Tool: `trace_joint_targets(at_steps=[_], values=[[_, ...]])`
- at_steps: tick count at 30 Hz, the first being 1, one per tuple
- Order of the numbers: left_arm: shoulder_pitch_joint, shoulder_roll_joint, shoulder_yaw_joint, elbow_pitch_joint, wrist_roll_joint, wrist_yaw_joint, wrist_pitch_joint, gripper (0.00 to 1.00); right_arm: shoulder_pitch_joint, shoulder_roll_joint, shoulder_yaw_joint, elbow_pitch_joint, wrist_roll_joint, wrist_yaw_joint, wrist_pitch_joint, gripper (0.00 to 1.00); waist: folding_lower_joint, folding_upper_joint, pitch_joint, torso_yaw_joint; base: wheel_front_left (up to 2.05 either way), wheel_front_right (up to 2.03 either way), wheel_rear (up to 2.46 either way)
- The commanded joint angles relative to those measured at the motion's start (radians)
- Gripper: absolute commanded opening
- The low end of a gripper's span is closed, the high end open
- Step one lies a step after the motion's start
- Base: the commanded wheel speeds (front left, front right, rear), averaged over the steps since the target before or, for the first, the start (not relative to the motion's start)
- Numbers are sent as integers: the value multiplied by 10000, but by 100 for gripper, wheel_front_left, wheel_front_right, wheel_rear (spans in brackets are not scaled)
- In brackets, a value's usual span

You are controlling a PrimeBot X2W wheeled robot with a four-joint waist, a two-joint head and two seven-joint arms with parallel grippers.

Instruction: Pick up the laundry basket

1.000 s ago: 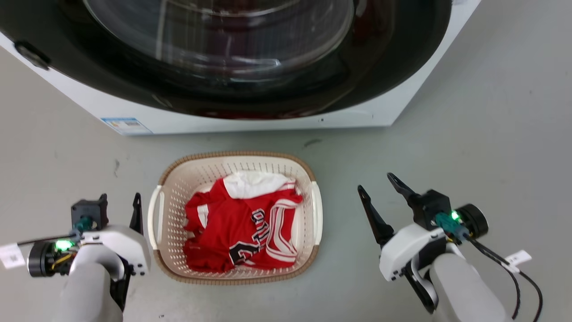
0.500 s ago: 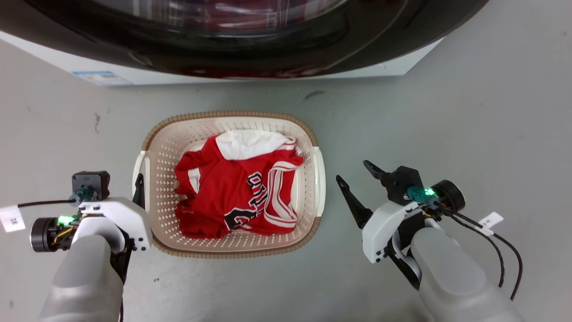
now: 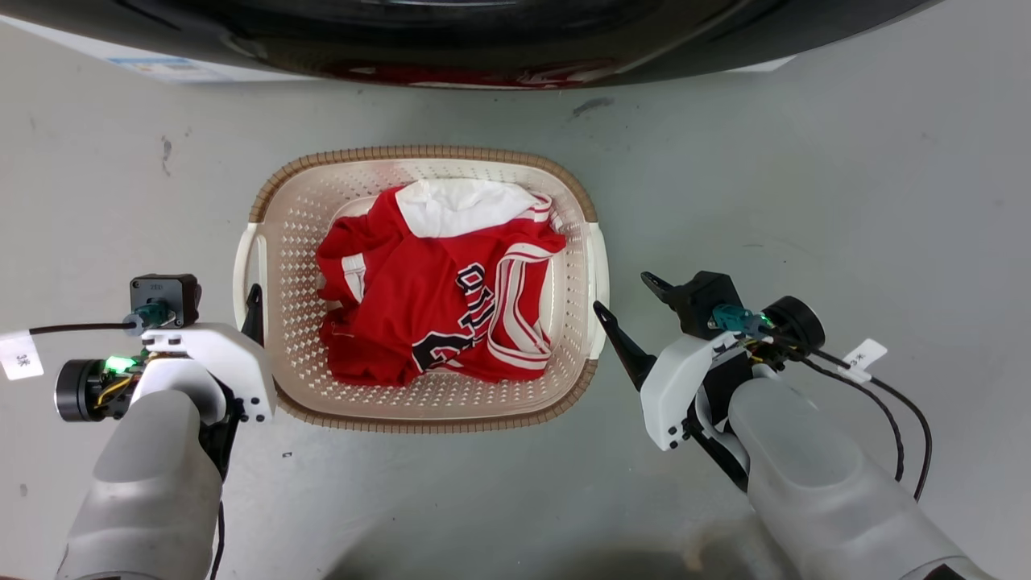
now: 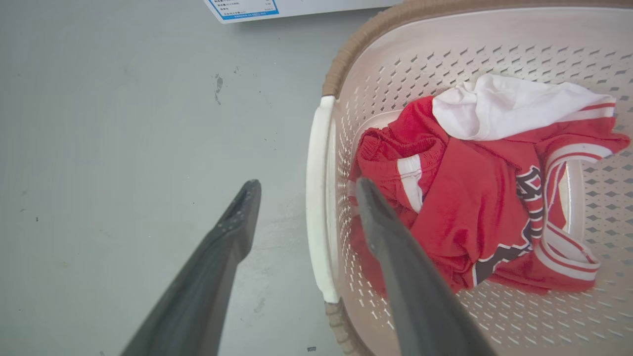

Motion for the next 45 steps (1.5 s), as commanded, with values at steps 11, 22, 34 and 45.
trace_joint_targets(at_steps=[11, 22, 34, 45], values=[[-610, -102, -391, 284, -167, -14, -24, 100, -876, -9, 710, 911, 592, -5, -24, 100, -1, 0, 714, 133, 0, 0, 0], [-989, -267, -863, 493, -485, -16, -24, 100, -1333, -24, 1408, 1430, 1146, -8, -13, 100, -1, 0, 1275, 244, 0, 0, 0], [-1156, -319, -1435, 716, -812, -16, 30, 0, -1733, -26, 2025, 1836, 1612, -8, 30, 0, -1, 0, 1509, 307, 0, 0, 0], [-1162, -478, -2024, 890, -1190, 4, 32, 0, -1705, 22, 2327, 2007, 1833, 15, 10, 0, -1, 0, 1250, 313, 0, 0, 0]])
